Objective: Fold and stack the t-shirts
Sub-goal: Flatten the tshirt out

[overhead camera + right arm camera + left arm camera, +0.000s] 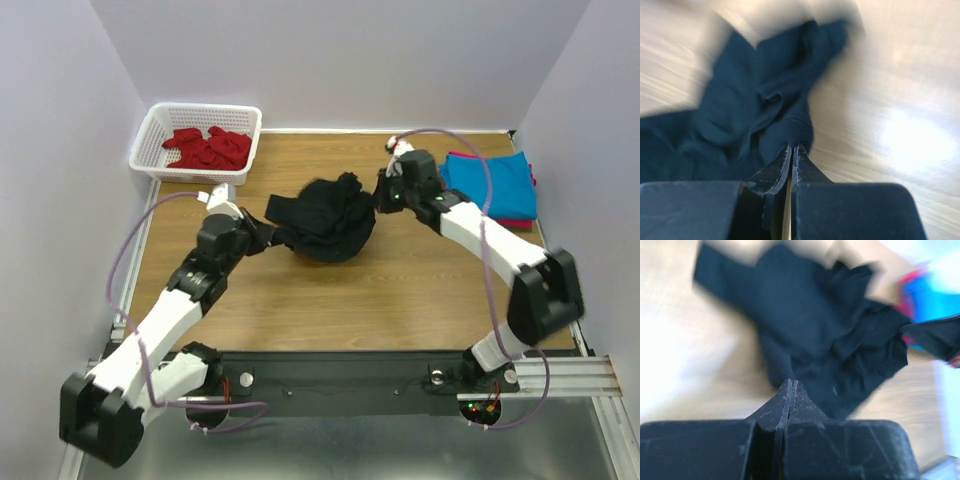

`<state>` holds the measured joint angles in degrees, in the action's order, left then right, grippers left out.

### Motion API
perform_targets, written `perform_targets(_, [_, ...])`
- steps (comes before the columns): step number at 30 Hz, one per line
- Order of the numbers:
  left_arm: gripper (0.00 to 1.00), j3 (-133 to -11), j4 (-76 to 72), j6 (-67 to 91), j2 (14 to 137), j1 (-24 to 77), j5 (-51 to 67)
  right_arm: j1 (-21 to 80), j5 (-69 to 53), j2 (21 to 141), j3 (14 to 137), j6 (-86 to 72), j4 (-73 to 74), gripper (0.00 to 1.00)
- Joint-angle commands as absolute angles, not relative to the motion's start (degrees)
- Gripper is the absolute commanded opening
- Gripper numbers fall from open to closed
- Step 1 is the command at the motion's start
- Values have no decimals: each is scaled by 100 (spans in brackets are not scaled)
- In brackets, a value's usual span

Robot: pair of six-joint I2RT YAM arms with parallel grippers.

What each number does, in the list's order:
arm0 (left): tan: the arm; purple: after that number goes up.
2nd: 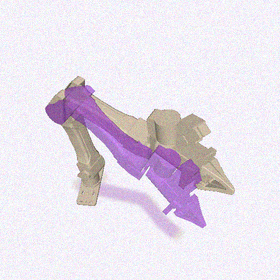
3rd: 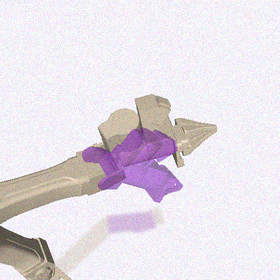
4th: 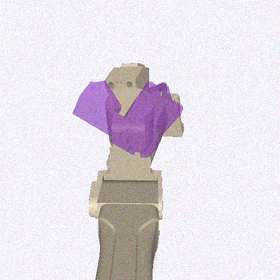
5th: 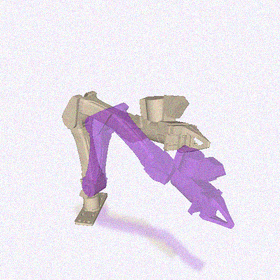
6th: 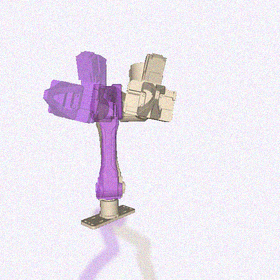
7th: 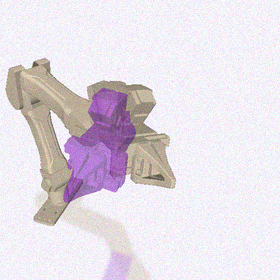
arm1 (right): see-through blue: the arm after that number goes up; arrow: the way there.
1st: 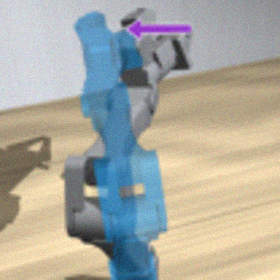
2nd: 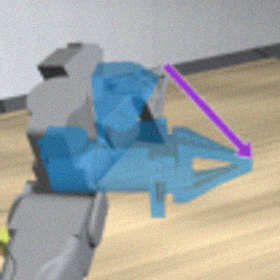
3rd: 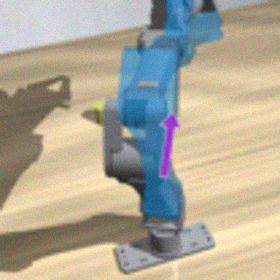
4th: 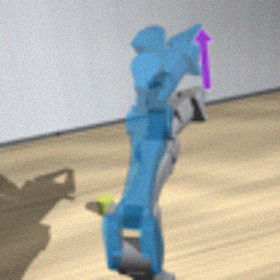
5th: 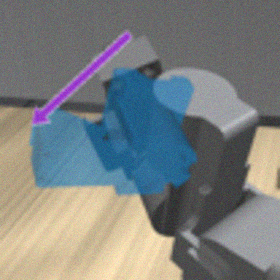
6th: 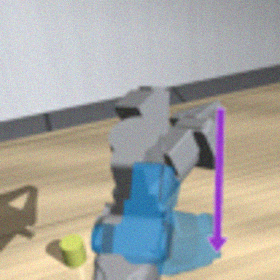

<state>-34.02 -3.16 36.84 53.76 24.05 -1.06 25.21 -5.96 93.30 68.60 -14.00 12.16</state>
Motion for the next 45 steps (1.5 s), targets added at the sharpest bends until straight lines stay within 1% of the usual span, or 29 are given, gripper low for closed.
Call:
perform_targets(1, [0, -4296, -334, 3367, 4388, 2443, 228, 2540, -501, 7660, 7048, -1695, 984, 1])
perform_targets(4, [0, -4947, -45, 3243, 4166, 2452, 325, 2540, -974, 7077, 7259, -1819, 1186, 0])
perform_targets(6, [0, -5481, -9, 3103, 4070, 2461, 535, 2540, -1473, 6628, 7663, -1907, 1274, 0])
perform_targets(8, [0, -5913, 184, 3006, 4087, 2461, 624, 2540, -1660, 6304, 8188, -2021, 1309, 1])
perform_targets(9, [0, -6367, 228, 2928, 4113, 2461, 624, 2540, -1774, 6232, 8391, -2030, 1310, 1])
perform_targets(11, [0, -6844, 298, 2839, 4218, 2461, 615, 2540, -1793, 6135, 8770, -2065, 1336, 1])
perform_targets(12, [0, -7264, 351, 2778, 4254, 2461, 659, 2540, -1802, 6091, 9154, -2083, 1397, 1])
perform_targets(16, [0, -8111, 413, 2698, 4412, 2461, 668, 2540, -2056, 6249, 9999, -2188, 1652, 0])
perform_targets(20, [0, -8639, 571, 2532, 4710, 2461, 466, 2549, -1934, 6433, 10344, -2276, 1749, 0])
perform_targets(22, [0, -8780, 703, 2496, 4842, 2461, 203, 2540, -1574, 6495, 10397, -2250, 1758, 0])
perform_targets(27, [0, -8737, 625, 2339, 5396, 2452, -394, 2540, -818, 7021, 10555, -1917, 1758, 1])
perform_targets(28, [0, -8728, 589, 2294, 5649, 2461, -500, 2540, -461, 7127, 10608, -1838, 1749, 1])
perform_targets(30, [0, -8780, 423, 2250, 5940, 2443, -711, 2540, -46, 7618, 10905, -1688, 1732, 1])
perform_targets(31, [0, -8954, 378, 2119, 6281, 2382, -747, 2540, 374, 7803, 11055, -1461, 1705, 0])
perform_targets(32, [0, -9087, 343, 2092, 6458, 2347, -764, 2549, 535, 8057, 11239, -1363, 1670, 1])
perform_targets(33, [0, -9236, 247, 2013, 6634, 2294, -756, 2540, 701, 8512, 11494, -1249, 1653, 1])
perform_targets(35, [0, -9710, 88, 1925, 7135, 2093, -651, 2540, 975, 9024, 12345, -994, 1635, 0])
perform_targets(36, [0, -10156, 27, 1925, 7319, 1979, -259, 2549, 923, 9418, 12897, -915, 1626, 0])
perform_targets(39, [0, -10904, 87, 2056, 8049, 1644, -36, 2549, 905, 9834, 13744, -888, 1600, 0])
perform_targets(40, [0, -11586, 210, 2135, 8233, 1583, 496, 2540, 862, 9931, 14033, -888, 1574, 1])
perform_targets(41, [0, -11871, 263, 2153, 8522, 1573, 666, 2540, 896, 10045, 14367, -896, 1399, 1])
perform_targets(42, [0, -12257, 246, 2179, 8621, 1573, 938, 2540, 957, 10037, 14431, -879, 1250, 1])
perform_targets(45, [0, -12655, 395, 2180, 8745, 1573, 1002, 2540, 931, 9871, 14292, -817, 984, 1])
